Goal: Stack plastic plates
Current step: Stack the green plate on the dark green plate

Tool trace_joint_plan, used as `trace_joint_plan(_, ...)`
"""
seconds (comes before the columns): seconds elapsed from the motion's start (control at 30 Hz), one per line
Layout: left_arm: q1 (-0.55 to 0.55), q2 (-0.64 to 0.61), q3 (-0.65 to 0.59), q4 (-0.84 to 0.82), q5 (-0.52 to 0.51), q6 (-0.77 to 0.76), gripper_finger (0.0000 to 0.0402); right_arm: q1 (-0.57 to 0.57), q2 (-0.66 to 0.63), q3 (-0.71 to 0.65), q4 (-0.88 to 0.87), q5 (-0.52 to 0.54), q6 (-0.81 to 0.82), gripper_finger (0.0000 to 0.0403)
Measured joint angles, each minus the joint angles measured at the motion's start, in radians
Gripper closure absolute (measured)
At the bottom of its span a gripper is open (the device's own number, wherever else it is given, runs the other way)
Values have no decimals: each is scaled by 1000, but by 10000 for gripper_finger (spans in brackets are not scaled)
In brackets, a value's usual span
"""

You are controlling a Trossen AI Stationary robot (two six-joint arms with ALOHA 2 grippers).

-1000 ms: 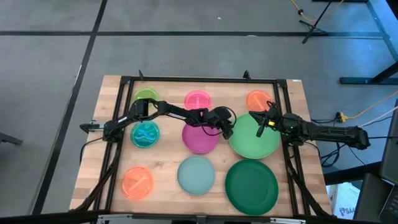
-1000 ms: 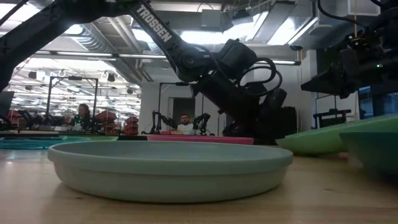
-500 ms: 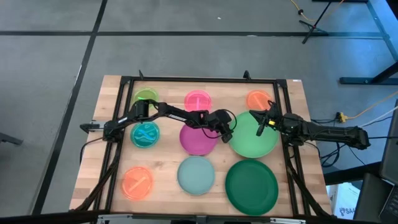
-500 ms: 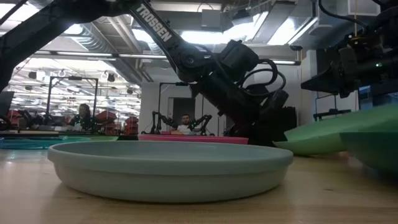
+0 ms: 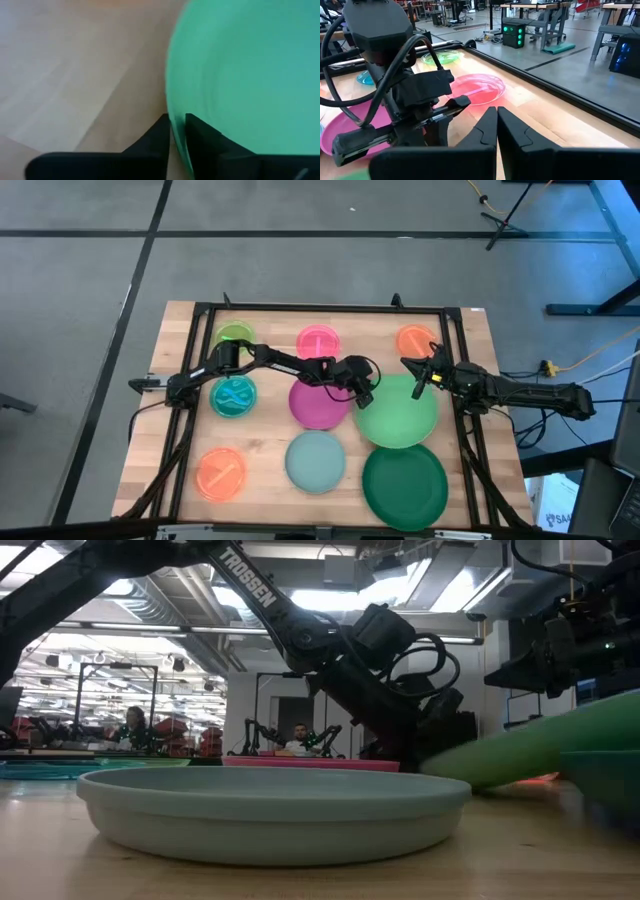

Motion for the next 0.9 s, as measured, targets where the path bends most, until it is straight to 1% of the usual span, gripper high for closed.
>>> trace_joint_plan(0.13,10,0,0,15,-10,3,383,0,0,0,0,0,0,398)
trace_joint_plan(0.23,19,-2,1,23,-27,2,392,0,0,0,0,0,0,398)
trace_joint_plan(0.5,33,-16,1,32,-10,8,396,0,0,0,1,2,23,398)
trace_joint_plan(0.6,33,-26,0,28,-10,27,396,0,0,0,2,25,22,398)
trace_joint_plan(0.9,12,-120,-1,-5,-12,82,397,0,0,0,8,34,2,398)
